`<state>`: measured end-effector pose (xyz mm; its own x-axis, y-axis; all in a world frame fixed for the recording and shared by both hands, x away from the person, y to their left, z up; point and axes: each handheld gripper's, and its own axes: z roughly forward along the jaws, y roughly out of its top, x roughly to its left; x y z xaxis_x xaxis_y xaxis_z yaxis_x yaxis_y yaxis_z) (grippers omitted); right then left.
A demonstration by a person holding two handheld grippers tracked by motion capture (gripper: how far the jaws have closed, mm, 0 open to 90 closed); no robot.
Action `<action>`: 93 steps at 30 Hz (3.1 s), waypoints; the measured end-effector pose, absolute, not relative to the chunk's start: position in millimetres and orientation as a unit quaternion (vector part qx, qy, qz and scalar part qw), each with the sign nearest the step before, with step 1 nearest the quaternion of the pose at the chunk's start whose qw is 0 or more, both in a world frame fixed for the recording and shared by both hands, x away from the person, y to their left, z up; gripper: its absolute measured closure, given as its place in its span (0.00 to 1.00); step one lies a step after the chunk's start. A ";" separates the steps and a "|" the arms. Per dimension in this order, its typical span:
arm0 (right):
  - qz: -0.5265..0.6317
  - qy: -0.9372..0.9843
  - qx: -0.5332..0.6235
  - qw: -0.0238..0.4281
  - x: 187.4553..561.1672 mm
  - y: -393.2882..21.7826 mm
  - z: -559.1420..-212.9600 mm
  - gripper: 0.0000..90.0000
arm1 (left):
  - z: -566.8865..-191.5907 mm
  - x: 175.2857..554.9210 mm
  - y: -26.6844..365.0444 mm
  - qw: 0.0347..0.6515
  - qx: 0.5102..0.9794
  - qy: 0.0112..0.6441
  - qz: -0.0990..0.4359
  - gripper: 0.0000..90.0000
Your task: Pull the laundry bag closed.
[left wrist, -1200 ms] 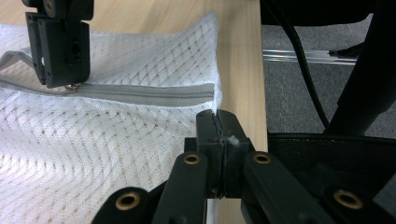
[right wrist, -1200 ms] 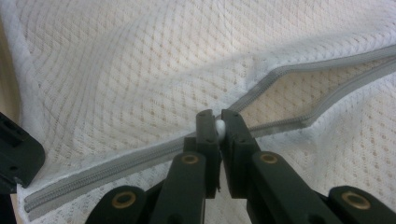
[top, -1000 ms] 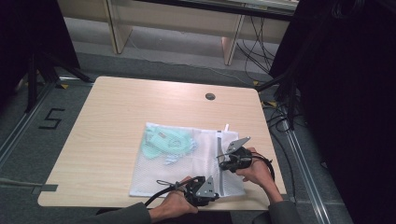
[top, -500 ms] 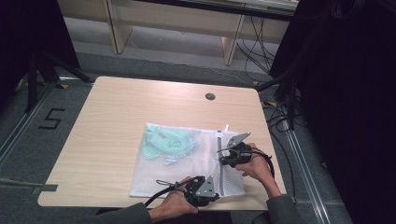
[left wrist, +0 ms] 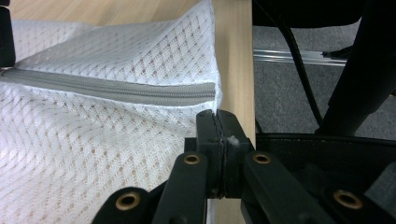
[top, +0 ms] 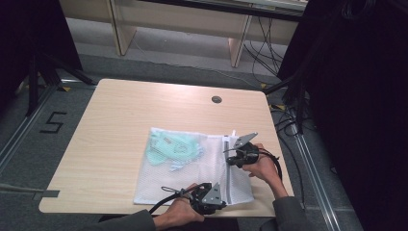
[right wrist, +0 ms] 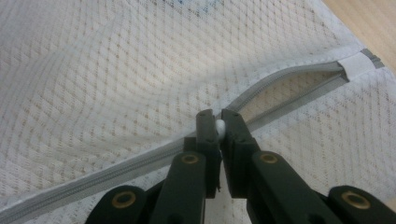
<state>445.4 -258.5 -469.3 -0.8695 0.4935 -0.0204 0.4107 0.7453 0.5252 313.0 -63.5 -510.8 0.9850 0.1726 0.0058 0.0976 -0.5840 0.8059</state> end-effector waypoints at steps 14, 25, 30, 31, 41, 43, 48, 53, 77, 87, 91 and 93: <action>0.254 0.932 0.242 0.084 455.4 -259.2 -470.7 0.96 | -509.9 312.5 -62.9 0.450 0.888 0.077 0.046 0.99; 0.256 0.929 0.249 0.094 460.8 -258.9 -469.1 0.96 | -509.6 311.6 -63.1 0.458 0.884 0.085 0.042 0.99; 0.256 0.929 0.247 0.097 463.3 -257.9 -470.6 0.96 | -508.7 311.8 -63.1 0.457 0.885 0.085 0.035 0.99; 0.254 0.931 0.244 0.094 464.9 -258.3 -470.4 0.96 | -509.0 311.6 -63.2 0.459 0.884 0.085 0.035 0.99; 0.255 0.926 0.259 0.099 473.0 -258.1 -473.7 0.96 | -509.4 311.0 -62.5 0.456 0.885 0.084 0.031 0.99; 0.247 0.929 0.255 0.107 476.0 -259.8 -471.5 0.96 | -510.0 310.0 -62.8 0.456 0.885 0.084 0.032 0.99; 0.251 0.927 0.257 0.113 480.5 -258.1 -471.6 0.96 | -510.0 310.1 -63.1 0.458 0.884 0.087 0.032 0.99; 0.251 0.927 0.253 0.120 483.1 -256.3 -471.1 0.96 | -509.6 310.8 -62.2 0.458 0.884 0.089 0.030 0.99; 0.253 0.919 0.270 0.139 505.4 -259.5 -468.0 0.96 | -508.8 309.2 -63.0 0.458 0.884 0.094 0.022 0.99; 0.262 0.913 0.279 0.140 510.0 -262.6 -470.0 0.96 | -508.3 310.3 -62.4 0.460 0.882 0.097 0.016 0.99; 0.259 0.914 0.276 0.144 512.6 -262.0 -468.3 0.97 | -509.4 309.3 -61.7 0.461 0.882 0.098 0.012 0.99; 0.259 0.912 0.280 0.149 513.4 -259.6 -467.5 0.96 | -509.1 310.1 -61.6 0.462 0.881 0.100 0.014 0.99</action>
